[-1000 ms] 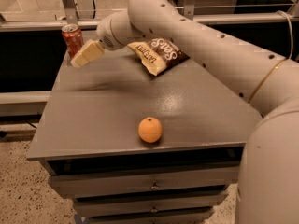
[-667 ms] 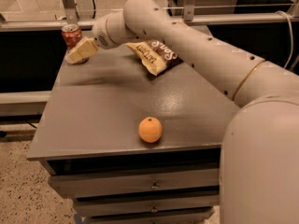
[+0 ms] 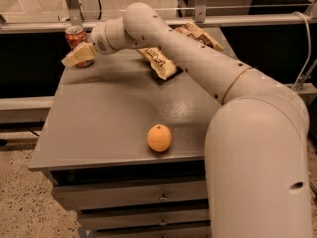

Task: Pick coke can

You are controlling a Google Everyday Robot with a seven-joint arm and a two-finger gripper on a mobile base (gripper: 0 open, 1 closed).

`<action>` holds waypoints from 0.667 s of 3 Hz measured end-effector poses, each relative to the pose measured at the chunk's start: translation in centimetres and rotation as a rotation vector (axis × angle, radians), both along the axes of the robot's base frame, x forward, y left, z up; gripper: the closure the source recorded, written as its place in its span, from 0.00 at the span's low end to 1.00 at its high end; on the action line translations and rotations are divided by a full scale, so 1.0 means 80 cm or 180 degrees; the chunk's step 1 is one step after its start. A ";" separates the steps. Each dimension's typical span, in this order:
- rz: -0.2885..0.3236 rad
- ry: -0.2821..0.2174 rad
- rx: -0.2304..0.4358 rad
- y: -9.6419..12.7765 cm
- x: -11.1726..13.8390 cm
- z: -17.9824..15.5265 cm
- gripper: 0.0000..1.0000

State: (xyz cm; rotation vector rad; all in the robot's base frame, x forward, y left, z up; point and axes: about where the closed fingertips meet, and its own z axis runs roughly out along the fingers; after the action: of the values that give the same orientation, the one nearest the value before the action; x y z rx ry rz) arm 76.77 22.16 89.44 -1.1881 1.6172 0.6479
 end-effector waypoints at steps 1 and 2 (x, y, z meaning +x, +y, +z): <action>0.0050 0.0045 0.0024 0.011 0.008 -0.014 0.16; 0.0106 0.0060 0.0050 0.010 0.012 -0.023 0.39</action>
Offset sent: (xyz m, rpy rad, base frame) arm 0.0144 -0.0005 -0.0243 0.0270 0.0174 0.0475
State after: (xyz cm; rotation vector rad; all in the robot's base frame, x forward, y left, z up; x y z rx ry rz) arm 77.69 22.94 87.57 -1.2029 1.6081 0.6940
